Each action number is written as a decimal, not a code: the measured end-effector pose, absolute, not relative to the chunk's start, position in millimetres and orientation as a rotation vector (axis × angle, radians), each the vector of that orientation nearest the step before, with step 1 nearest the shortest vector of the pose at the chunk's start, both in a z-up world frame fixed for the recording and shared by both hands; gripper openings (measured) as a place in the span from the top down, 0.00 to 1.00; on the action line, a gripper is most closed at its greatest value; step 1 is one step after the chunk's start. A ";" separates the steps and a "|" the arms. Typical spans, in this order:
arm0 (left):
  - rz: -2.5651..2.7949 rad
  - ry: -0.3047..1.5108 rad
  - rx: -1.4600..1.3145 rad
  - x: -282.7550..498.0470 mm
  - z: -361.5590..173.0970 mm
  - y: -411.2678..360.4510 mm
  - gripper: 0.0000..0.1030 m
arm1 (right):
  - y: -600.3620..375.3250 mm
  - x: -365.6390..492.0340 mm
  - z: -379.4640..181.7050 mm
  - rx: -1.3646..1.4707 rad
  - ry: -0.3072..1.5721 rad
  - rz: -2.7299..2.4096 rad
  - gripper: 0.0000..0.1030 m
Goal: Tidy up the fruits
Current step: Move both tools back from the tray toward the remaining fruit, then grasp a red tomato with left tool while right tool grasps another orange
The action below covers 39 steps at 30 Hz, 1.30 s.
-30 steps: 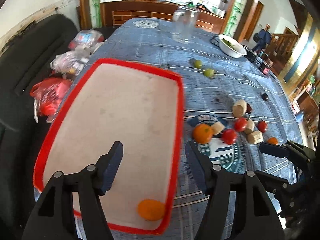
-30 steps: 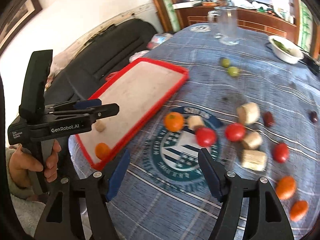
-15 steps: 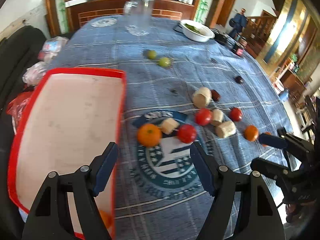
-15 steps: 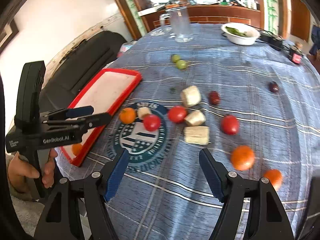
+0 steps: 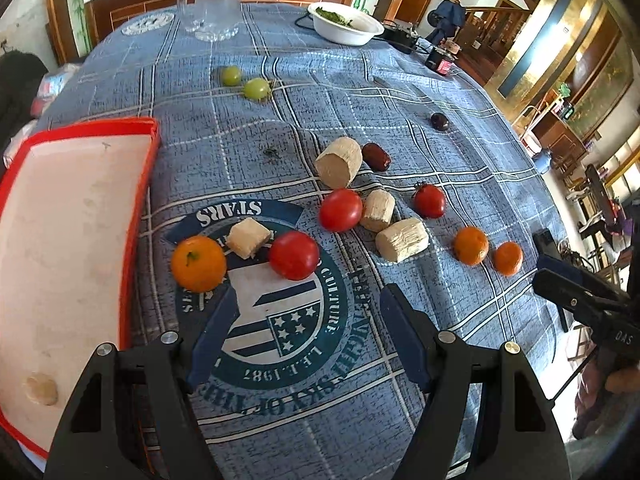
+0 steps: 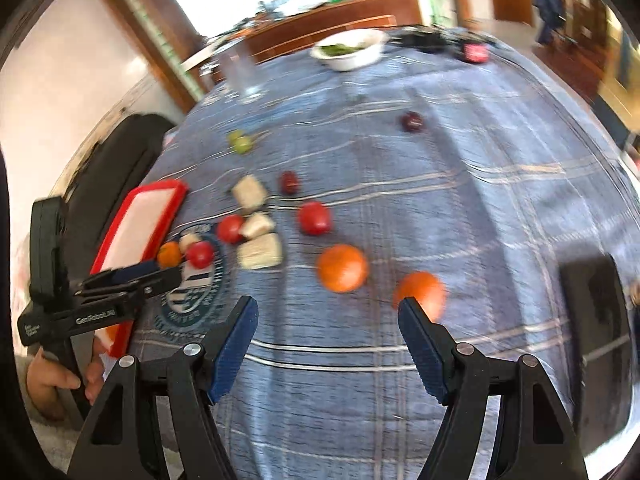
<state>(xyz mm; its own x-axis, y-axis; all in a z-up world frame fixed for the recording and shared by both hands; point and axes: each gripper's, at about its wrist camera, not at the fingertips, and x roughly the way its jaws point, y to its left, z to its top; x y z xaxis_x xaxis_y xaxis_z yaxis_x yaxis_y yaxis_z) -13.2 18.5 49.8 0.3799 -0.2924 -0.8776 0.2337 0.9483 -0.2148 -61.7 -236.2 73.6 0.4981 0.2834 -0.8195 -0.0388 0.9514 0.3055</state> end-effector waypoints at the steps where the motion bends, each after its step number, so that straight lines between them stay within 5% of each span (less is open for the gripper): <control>1: -0.338 1.135 -0.065 -12.0 48.2 17.8 0.28 | -241.2 -62.3 72.4 0.272 1.038 0.180 0.28; 14: -0.303 1.191 -0.137 5.9 29.5 12.0 0.29 | -259.7 -53.3 48.5 0.186 1.117 0.064 0.36; 20: -0.224 1.221 -0.144 17.7 16.4 11.6 0.47 | -260.1 -44.6 41.1 0.162 1.134 0.067 0.40; 25: -0.191 1.211 -0.119 24.4 14.5 3.9 0.50 | -258.2 -37.0 32.3 0.138 1.149 0.063 0.45; 29: -0.177 1.197 -0.099 24.9 14.5 3.5 0.69 | -259.6 -31.7 21.5 0.145 1.175 0.059 0.63; 39: -0.305 1.206 -0.123 6.8 15.2 7.4 0.71 | -247.8 -39.5 41.3 0.133 1.117 0.109 0.66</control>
